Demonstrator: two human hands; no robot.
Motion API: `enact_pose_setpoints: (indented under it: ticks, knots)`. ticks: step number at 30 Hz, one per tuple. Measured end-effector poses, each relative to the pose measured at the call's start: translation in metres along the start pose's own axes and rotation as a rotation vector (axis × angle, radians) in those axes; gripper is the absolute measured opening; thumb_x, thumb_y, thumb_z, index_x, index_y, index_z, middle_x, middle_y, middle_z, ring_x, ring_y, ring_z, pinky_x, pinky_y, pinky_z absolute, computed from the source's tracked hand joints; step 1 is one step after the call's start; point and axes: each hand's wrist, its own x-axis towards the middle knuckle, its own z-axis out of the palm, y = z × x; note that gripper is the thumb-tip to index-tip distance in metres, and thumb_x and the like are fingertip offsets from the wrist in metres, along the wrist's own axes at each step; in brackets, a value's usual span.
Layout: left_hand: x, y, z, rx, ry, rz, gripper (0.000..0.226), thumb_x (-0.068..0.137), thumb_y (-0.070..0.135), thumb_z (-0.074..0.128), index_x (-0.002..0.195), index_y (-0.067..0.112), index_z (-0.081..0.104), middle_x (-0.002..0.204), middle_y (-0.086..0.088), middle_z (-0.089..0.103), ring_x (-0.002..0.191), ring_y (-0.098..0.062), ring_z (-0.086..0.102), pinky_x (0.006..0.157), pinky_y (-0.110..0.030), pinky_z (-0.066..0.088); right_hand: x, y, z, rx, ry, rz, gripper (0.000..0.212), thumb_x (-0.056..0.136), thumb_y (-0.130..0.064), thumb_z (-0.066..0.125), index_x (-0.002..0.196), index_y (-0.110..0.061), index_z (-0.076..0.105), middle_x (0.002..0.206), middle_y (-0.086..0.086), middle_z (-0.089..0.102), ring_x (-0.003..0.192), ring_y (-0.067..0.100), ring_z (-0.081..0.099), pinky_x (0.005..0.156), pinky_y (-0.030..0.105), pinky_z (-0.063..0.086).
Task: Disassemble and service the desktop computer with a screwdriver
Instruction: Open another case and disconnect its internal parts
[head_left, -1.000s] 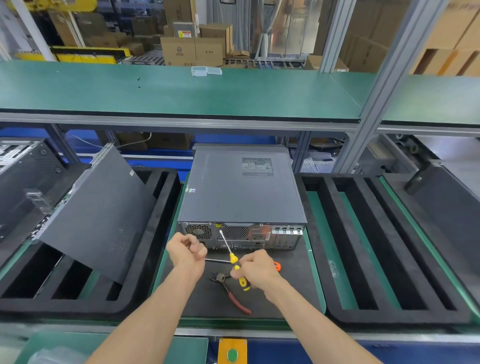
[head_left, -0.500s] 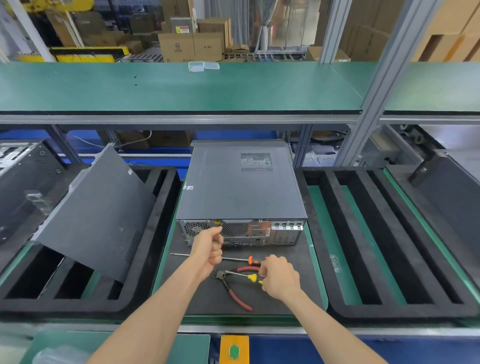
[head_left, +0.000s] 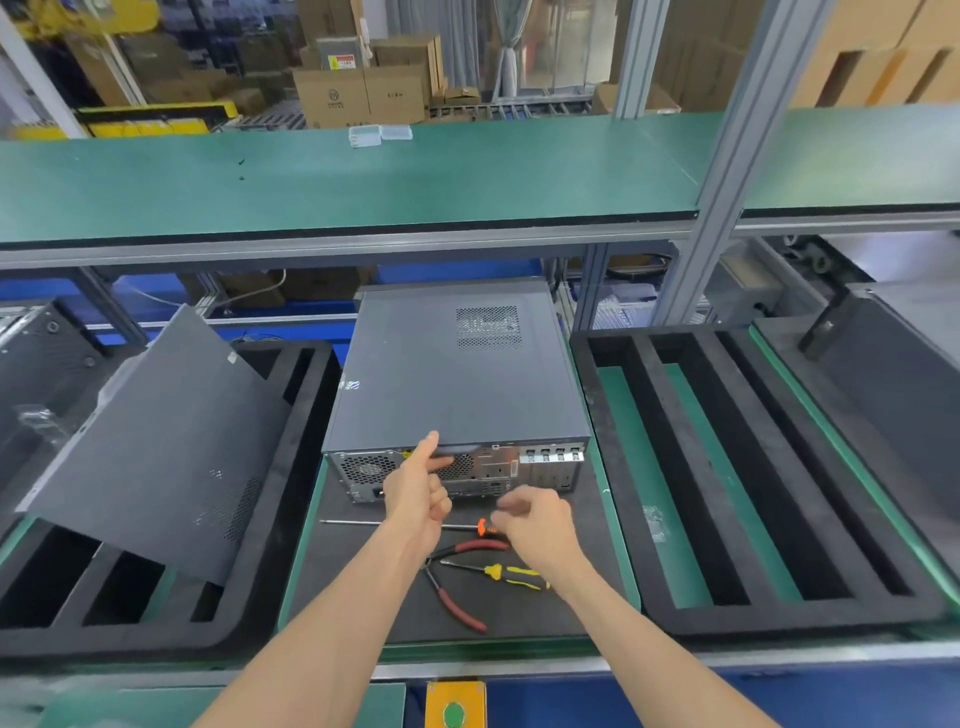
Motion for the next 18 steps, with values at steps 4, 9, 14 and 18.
enact_pose_setpoints:
  ticks: [4,9,14,18]
  knots:
    - [0.008,0.000,0.017,-0.034,0.224,0.043,0.048,0.080,0.038,0.083,0.092,-0.005,0.067,0.054,-0.002,0.055,0.031,-0.010,0.023,0.034,-0.020,0.019,0.011,-0.040,0.006,0.594,-0.071,0.156,0.013,0.090,-0.024,0.072,0.102,-0.020,0.073,0.096,-0.004,0.076,0.095,0.017,0.069,0.074,0.027,0.054]
    - [0.014,0.001,0.023,0.005,0.351,0.055,0.044,0.070,0.040,0.089,0.078,0.003,0.067,0.073,-0.006,0.073,0.025,-0.011,0.035,0.035,-0.019,0.031,0.026,-0.070,0.025,0.792,-0.042,0.393,0.026,0.093,-0.038,0.069,0.104,-0.014,0.064,0.098,0.003,0.073,0.083,0.017,0.067,0.070,0.032,0.051]
    - [0.015,0.001,0.019,0.020,0.302,0.087,0.046,0.071,0.037,0.089,0.086,-0.002,0.070,0.070,-0.006,0.072,0.028,-0.012,0.035,0.033,-0.020,0.030,0.037,-0.081,0.035,0.816,0.091,0.485,0.037,0.088,-0.039,0.075,0.106,-0.011,0.059,0.098,0.010,0.070,0.071,0.018,0.063,0.057,0.031,0.048]
    - [0.015,-0.002,0.016,-0.004,0.259,0.092,0.044,0.071,0.034,0.090,0.080,-0.004,0.070,0.041,0.000,0.052,0.028,-0.013,0.029,0.033,-0.019,0.028,0.043,-0.083,0.046,0.821,0.183,0.480,0.035,0.085,-0.034,0.077,0.103,-0.008,0.061,0.093,0.012,0.071,0.068,0.020,0.067,0.061,0.035,0.056]
